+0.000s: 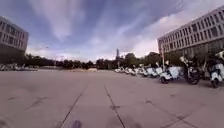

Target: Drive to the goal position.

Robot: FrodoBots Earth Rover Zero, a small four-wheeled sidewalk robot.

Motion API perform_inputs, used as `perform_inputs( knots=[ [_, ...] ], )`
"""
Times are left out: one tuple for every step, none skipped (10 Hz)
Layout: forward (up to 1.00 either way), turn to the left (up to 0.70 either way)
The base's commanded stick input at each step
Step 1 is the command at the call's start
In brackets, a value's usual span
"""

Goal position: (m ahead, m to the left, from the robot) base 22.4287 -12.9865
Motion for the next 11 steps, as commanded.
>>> perform_inputs(
  knots=[
    [1.00, 0.00],
    [1.00, 0.00],
    [1.00, 0.00],
    [1.00, 0.00],
    [1.00, 0.00],
    [1.00, 0.00],
    [1.00, 0.00],
    [1.00, 0.00],
    [1.00, 0.00],
    [1.00, 0.00],
    [1.00, 0.00]
  ],
)
